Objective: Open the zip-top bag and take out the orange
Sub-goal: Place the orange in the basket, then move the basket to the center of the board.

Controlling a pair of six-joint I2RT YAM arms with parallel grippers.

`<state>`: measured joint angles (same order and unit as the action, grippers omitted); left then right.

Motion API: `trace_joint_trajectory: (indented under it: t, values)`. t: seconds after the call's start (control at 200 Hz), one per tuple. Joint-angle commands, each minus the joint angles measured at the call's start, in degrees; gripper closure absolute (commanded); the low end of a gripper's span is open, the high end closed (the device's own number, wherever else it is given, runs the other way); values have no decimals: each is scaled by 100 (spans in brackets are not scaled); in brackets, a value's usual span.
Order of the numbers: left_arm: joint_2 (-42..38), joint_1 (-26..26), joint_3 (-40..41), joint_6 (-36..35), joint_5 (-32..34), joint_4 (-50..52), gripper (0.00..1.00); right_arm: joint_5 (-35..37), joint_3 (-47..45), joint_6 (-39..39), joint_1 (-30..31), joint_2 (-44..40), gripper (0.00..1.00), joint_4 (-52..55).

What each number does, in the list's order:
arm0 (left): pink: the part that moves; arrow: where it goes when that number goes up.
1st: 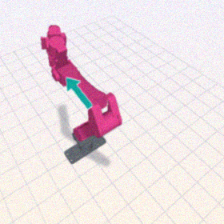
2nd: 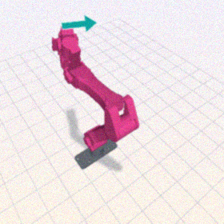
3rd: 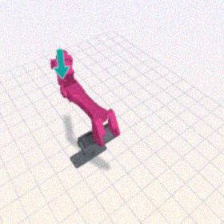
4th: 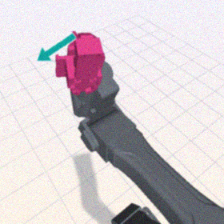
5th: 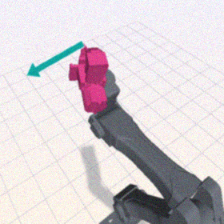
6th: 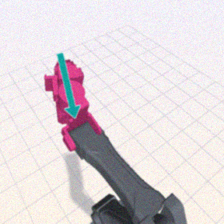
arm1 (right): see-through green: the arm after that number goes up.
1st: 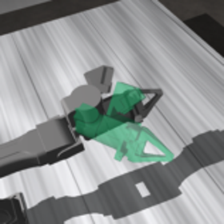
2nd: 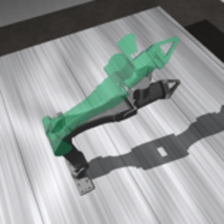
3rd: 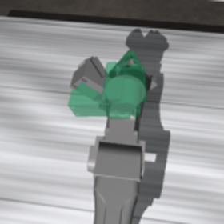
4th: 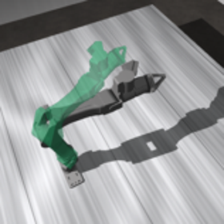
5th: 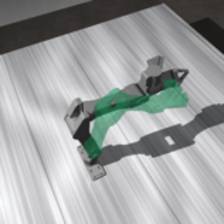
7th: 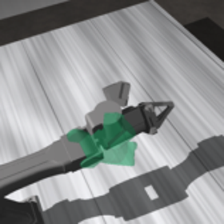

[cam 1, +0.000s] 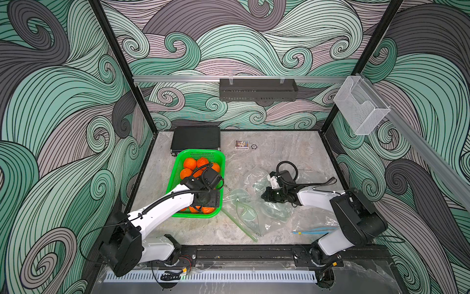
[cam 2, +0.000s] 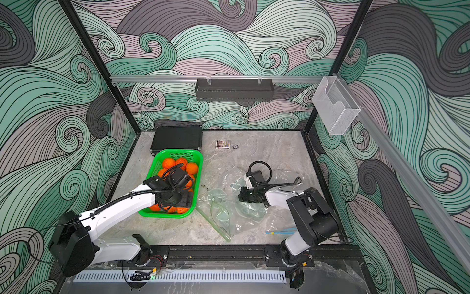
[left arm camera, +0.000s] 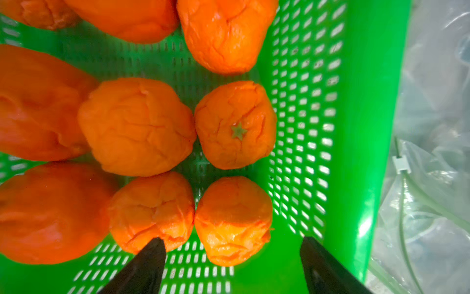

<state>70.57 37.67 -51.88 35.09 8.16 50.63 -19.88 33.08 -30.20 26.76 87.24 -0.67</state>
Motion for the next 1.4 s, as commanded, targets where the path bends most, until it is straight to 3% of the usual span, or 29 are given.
trace_joint_trajectory:
  t: [0.0,0.3,0.39,0.495,0.575,0.68,0.755,0.831,1.011,1.121,1.216,1.396]
  values:
    - [-489,20,-249,-48,116,377,17,289,-122,76,-13,-356,100,362]
    - [-2150,21,228,-195,806,-312,19,362,396,159,-13,-2070,100,1658]
    - [-2564,6,287,-15,1410,-206,20,295,617,266,2,-2603,99,2332]
    - [-2564,-246,142,229,2197,121,8,304,543,351,6,-3228,97,2797]
    - [-2352,-829,117,196,2368,-102,1,333,349,337,15,-3693,96,2925]
    - [-1976,-2011,129,80,1889,-628,1,385,128,336,13,-4162,94,2981]
    - [-1687,-3013,216,67,1047,-1033,1,386,115,404,13,-4339,94,3202]
    - [-1430,-3734,334,68,666,-1435,2,334,125,442,13,-4428,93,3368]
    - [-639,-5476,616,133,-1673,-2395,8,230,54,402,33,-4378,93,3286]
    - [48,-5958,597,297,-2771,-2870,13,265,36,410,31,-4356,93,3275]
    - [520,-6012,586,433,-3355,-3164,17,298,5,396,36,-4374,93,3227]
    - [598,-5965,856,658,-3743,-3681,21,317,-11,397,38,-4400,93,3223]
